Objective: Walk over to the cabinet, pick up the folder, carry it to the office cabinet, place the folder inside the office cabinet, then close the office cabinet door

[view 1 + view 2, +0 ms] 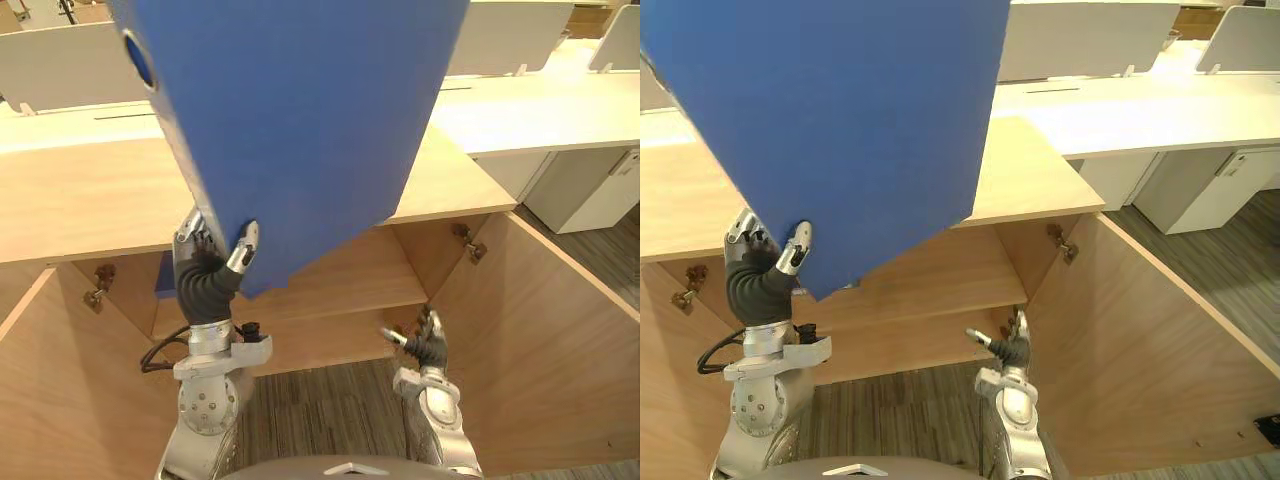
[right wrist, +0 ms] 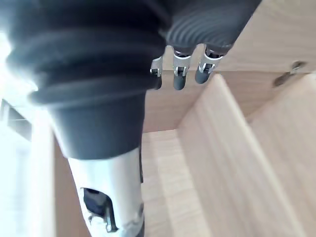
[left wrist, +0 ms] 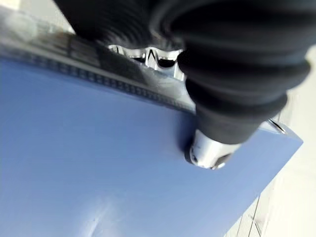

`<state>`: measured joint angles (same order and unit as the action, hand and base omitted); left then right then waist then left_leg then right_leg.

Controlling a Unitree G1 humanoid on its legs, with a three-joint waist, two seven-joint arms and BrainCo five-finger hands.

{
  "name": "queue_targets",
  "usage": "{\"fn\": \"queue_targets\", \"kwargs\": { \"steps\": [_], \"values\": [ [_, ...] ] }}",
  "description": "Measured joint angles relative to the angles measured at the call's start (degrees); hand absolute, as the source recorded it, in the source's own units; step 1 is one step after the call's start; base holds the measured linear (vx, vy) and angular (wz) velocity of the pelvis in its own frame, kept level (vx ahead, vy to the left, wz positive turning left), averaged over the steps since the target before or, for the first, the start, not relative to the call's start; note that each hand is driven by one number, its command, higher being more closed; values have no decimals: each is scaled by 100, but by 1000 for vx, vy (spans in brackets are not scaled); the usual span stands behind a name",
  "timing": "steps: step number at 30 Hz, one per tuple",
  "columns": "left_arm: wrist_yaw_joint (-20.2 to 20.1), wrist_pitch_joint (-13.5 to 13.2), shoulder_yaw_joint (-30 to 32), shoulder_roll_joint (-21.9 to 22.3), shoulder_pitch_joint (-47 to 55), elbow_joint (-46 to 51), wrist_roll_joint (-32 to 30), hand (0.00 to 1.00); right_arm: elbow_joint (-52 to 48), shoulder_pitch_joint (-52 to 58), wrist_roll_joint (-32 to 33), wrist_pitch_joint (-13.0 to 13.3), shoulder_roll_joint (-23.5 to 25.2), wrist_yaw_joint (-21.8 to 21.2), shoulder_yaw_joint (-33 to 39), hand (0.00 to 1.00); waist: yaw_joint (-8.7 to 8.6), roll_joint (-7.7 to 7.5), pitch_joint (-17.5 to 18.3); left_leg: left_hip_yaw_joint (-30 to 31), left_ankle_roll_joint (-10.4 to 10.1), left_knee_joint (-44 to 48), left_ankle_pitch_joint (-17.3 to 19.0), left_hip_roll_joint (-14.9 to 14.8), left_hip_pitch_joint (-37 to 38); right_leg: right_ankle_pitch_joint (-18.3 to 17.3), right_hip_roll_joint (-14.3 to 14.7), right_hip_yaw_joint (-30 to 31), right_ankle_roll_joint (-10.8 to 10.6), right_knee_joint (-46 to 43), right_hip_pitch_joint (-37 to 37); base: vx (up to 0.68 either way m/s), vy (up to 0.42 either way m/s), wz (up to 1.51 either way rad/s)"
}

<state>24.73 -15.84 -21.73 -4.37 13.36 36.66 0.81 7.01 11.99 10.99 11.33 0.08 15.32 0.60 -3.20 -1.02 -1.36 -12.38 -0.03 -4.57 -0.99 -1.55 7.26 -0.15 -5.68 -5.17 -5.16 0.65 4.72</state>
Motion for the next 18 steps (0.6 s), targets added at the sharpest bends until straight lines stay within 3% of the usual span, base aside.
{"fn": "queue_targets", "kwargs": {
  "steps": [6, 9, 13, 18],
  "values": [
    [-559, -12, 592, 8, 217, -15, 754, 100, -1611, 266, 196, 346, 165, -336, -116, 0, -16, -92, -59, -24, 7, 1, 15, 7, -7, 2, -4, 24, -3, -5, -26, -2, -2, -1],
    [-674, -16, 768, 42, 216, -42, 791, 100, -2155, 256, 218, 385, 166, -532, -161, 0, -15, -89, -64, -30, 7, 1, 17, 8, -7, 3, -4, 30, -4, -10, -33, 0, 0, 0],
    [-687, -50, 914, 126, 206, -309, 723, 100, -2441, 171, 281, 582, 157, -744, -161, 0, -15, -81, -68, -34, 6, 1, 18, 7, -3, 4, -3, 32, -3, -13, -34, 0, 0, 0],
    [-792, -48, 1164, 150, 190, -699, 555, 100, -2442, -186, 708, 604, 85, -918, -113, 0, -17, -70, -75, -55, 5, 1, 18, 11, 6, 17, -3, 61, -8, -15, -39, -6, -3, -1]
  ]
}}
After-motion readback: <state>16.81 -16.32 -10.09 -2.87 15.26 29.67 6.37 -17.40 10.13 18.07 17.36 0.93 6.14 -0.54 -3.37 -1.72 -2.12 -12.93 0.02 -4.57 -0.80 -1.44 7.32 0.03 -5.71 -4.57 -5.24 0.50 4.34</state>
